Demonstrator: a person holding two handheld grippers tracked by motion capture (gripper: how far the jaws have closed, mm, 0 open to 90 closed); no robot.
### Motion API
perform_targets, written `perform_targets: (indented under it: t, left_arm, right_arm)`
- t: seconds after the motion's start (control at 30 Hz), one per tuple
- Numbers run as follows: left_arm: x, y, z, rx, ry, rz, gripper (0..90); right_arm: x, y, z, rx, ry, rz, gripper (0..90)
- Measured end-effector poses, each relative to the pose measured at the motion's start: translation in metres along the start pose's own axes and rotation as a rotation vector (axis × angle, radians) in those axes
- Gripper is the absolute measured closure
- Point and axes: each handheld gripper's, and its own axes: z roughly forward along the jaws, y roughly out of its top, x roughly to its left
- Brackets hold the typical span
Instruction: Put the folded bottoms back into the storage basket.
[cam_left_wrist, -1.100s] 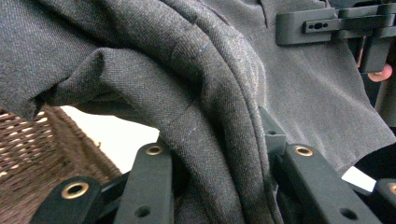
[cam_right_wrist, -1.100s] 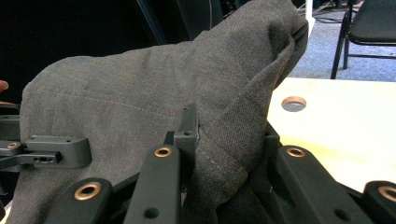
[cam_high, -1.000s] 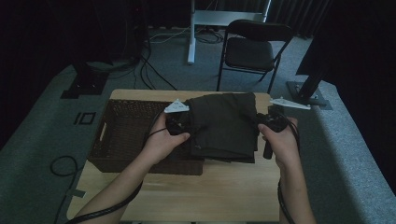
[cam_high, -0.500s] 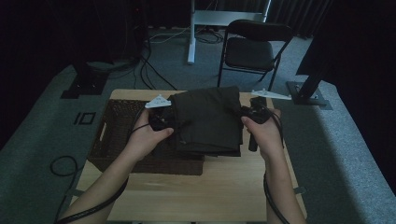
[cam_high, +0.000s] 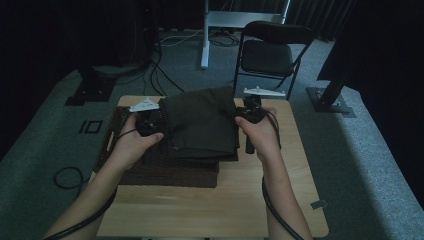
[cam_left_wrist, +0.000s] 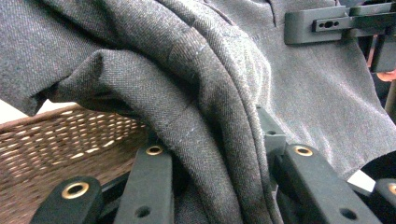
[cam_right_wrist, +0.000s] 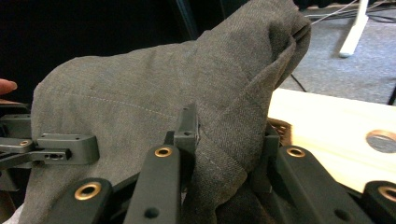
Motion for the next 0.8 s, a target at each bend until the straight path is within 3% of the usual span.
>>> perform_targets:
  t: [0.23,0.43,0.8]
  left_arm:
    - [0.019,-0.006,-0.017,-0.001,0.027,-0.012,67.6]
    - [0.044,-0.019,-0.030,0.015,0.055,-0.021,67.5]
    - [0.072,-0.038,-0.026,0.058,0.090,-0.049,67.5]
  right_arm:
    - [0.015,0.003,0.023,0.017,0.026,-0.009,71.0]
    - [0.029,0.000,0.054,0.044,0.051,-0.014,71.0]
    - [0.035,-0.015,0.092,0.089,0.049,-0.006,71.1]
